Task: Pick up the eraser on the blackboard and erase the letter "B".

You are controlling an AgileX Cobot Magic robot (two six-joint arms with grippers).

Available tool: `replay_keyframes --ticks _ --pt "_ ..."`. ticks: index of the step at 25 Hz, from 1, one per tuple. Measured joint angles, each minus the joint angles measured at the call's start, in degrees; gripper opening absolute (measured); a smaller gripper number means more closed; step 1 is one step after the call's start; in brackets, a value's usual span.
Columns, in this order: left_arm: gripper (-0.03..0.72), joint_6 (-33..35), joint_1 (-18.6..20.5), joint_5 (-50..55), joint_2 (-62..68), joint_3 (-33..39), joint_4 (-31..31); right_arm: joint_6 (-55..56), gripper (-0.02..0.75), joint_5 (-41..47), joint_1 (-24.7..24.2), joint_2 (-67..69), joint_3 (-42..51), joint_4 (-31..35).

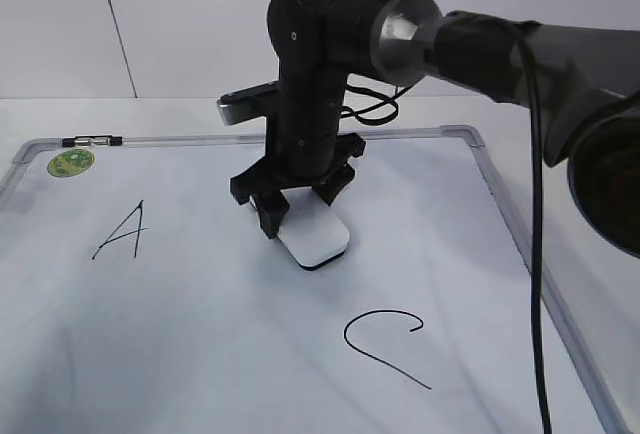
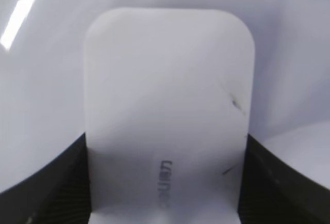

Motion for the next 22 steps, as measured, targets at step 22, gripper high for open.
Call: replay_keyframes --ticks 22 --pt "0.045 0.0 0.0 0.0 0.0 -0.1 0.1 8.9 0.52 -1.1 -7.8 -18.0 16.5 -6.0"
